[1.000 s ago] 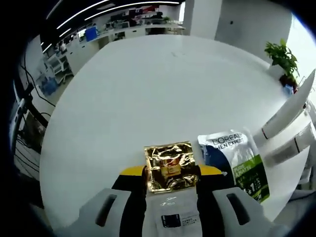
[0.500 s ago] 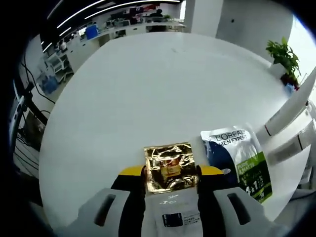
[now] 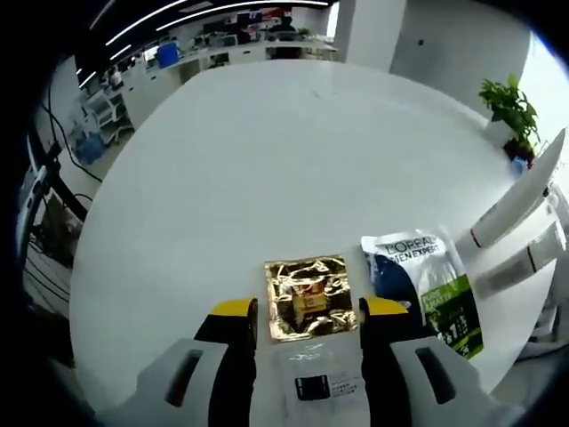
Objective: Arrange the skincare products in the storage area until every visible bottle or jar stands upright without overlapping.
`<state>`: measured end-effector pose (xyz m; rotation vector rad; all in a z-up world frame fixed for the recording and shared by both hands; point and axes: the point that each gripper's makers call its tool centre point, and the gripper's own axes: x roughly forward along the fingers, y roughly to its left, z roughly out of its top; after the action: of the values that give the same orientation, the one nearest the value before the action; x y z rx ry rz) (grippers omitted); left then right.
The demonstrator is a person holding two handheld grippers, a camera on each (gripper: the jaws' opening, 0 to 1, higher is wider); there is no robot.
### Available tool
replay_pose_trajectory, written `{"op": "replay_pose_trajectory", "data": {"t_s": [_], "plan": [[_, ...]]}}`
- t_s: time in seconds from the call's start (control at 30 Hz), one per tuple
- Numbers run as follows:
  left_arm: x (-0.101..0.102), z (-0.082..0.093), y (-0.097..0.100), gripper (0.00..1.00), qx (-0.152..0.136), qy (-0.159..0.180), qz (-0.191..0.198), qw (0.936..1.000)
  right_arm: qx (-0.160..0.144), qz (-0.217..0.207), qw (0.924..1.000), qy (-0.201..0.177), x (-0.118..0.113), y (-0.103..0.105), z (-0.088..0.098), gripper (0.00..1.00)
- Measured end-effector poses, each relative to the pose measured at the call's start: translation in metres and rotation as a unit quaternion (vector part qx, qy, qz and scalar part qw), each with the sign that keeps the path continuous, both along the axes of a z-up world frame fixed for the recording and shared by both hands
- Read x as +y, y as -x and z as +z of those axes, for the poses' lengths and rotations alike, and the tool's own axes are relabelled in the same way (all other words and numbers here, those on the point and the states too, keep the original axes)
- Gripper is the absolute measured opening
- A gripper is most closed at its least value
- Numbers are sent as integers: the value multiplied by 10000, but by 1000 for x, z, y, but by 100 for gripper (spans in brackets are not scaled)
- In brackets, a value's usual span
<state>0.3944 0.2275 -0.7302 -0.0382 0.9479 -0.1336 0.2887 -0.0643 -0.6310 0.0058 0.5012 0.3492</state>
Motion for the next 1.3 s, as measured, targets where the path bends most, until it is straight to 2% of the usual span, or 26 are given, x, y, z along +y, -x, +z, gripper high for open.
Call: {"op": "replay_pose_trajectory", "data": {"t_s": [0.13, 0.33, 0.5, 0.67, 0.87, 1.07, 1.17, 1.3], "plan": [[3, 12, 2, 47, -221, 31, -108, 9997, -37, 23, 10000, 13, 1, 0, 1, 90], [11, 24, 13, 49, -399, 75, -173, 9990, -87, 31, 10000, 26, 2, 1, 3, 90], [13, 34, 23, 60, -616, 297, -268, 9973, -187, -72, 9998, 64, -2, 0, 6, 92], [15, 41, 36, 64, -785, 338, -450, 9953, -168, -52, 9998, 24, -2, 0, 5, 92], [8, 48, 58, 71, -920, 487, -828, 9911, -211, -9, 9997, -109, 0, 0, 7, 94], [0, 55, 77, 83, -1131, 665, -1262, 9833, -176, 29, 9998, -87, 1, 0, 6, 93], [-3, 63, 82, 87, -1264, 1007, -1155, 9801, -155, 70, 9998, -56, 2, 0, 4, 94], [3, 67, 88, 91, -1406, 950, -1141, 9789, -122, 64, 9999, -30, 1, 0, 3, 94]]}}
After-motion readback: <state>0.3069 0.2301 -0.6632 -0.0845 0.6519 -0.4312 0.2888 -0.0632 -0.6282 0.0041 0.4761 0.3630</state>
